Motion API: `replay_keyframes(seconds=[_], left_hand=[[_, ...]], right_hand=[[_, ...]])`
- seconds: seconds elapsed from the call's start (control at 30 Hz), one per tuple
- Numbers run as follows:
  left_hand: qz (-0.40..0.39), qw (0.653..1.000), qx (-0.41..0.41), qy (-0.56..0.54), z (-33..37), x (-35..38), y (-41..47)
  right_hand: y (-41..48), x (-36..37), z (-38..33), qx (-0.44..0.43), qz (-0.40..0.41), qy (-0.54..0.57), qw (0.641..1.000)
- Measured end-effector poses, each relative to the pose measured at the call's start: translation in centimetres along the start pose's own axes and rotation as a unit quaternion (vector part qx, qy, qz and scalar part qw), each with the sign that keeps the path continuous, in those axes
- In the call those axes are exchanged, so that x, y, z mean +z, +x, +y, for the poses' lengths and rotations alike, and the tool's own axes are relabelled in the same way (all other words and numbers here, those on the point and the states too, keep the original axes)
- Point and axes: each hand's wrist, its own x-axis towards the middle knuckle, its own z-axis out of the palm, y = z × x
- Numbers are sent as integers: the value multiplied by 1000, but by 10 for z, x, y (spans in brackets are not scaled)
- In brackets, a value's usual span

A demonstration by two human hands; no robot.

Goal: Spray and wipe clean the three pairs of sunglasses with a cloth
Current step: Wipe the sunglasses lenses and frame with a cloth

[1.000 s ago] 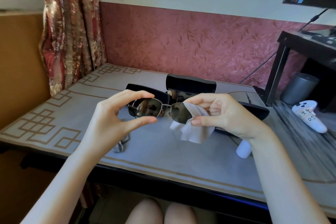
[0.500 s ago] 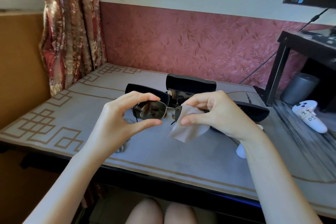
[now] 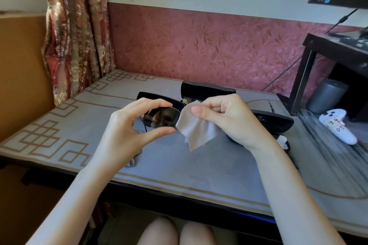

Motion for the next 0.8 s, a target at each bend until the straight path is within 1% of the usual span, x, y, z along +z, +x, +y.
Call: replay_keyframes(seconds=[0.37, 0.53, 0.67, 0.8], left_hand=[[23, 998, -18, -64, -3, 0, -1], [17, 997, -18, -74, -4, -1, -1], [18, 996, -22, -80, -5, -2, -1], [18, 997, -20, -72, -5, -1, -2]], right_hand=[[-11, -18, 16, 10, -8, 78, 997], [-16, -23, 22, 16, -31, 131, 991], [-18, -27, 22, 12, -60, 128, 990], [-19, -26, 19, 13, -59, 105, 993]])
